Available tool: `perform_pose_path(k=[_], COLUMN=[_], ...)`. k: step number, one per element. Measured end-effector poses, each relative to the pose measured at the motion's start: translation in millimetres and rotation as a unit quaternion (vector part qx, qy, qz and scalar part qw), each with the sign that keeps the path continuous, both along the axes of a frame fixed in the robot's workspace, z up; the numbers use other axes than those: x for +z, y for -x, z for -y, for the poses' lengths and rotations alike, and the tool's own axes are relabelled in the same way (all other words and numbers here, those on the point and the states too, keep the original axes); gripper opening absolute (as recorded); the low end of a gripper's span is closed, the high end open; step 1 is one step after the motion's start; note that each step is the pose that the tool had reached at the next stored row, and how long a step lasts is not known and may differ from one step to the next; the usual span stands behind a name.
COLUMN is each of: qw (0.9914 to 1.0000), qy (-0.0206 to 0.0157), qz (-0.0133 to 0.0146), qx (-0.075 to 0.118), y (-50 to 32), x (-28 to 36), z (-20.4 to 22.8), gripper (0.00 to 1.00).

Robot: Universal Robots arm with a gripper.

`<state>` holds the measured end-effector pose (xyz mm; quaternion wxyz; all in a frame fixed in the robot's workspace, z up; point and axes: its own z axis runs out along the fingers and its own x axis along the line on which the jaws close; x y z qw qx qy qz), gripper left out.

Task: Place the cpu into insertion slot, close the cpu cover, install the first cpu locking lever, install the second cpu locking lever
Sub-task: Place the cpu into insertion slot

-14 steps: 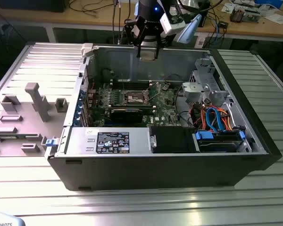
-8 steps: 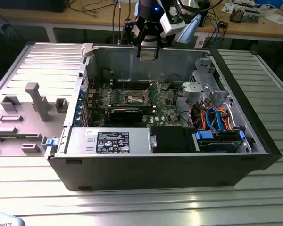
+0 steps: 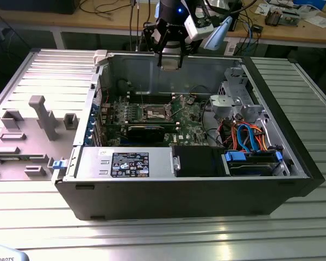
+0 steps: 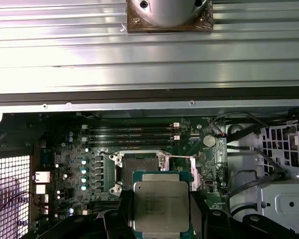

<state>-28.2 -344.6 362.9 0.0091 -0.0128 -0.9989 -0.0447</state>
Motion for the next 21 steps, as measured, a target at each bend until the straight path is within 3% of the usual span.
perform_pose_path(k=[3, 6, 21], qw=[0.99999, 0.99931, 0.99921], qy=[0.0001, 0.0001, 0.0001], qz=[0.0000, 0.0000, 0.0000], qx=[-0.005, -0.037, -0.040], y=[0.0, 0.0, 0.0], x=[-0.1, -0.3, -0.4], z=[0.0, 0.0, 0.0], gripper=[0.54, 0.54, 0.54])
